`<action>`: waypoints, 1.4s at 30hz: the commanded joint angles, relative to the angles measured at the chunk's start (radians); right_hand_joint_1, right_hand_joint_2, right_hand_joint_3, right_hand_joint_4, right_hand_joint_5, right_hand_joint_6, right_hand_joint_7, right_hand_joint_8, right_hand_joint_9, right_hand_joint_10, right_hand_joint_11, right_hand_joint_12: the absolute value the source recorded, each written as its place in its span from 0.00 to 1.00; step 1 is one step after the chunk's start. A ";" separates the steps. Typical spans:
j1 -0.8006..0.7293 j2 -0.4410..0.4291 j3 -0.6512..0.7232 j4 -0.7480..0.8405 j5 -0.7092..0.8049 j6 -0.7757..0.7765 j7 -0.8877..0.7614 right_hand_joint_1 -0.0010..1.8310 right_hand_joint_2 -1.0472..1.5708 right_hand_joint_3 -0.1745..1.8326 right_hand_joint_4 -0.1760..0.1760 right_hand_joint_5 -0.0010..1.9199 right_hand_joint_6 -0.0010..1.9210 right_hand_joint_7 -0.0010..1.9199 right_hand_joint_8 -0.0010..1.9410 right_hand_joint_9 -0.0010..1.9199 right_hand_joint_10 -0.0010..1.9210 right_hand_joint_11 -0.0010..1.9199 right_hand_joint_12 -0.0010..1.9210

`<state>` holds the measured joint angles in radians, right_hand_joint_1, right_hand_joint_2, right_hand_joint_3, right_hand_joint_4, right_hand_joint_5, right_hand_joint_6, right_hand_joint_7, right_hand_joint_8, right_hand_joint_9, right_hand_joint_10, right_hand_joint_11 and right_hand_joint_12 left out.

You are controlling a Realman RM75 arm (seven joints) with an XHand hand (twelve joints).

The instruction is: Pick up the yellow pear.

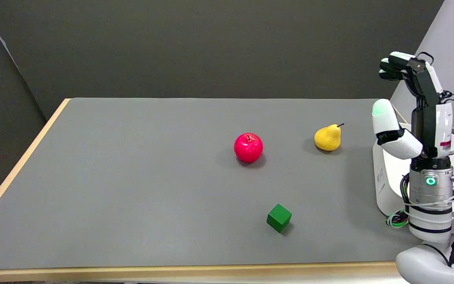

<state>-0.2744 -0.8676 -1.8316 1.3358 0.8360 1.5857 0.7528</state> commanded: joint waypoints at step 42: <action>0.090 0.153 0.629 0.277 0.043 -1.389 -0.606 0.36 0.66 0.54 0.57 0.22 0.41 0.31 0.39 0.28 0.62 0.19 0.84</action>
<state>-0.1729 -0.7861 -1.4396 1.4359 0.8699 0.7123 0.3393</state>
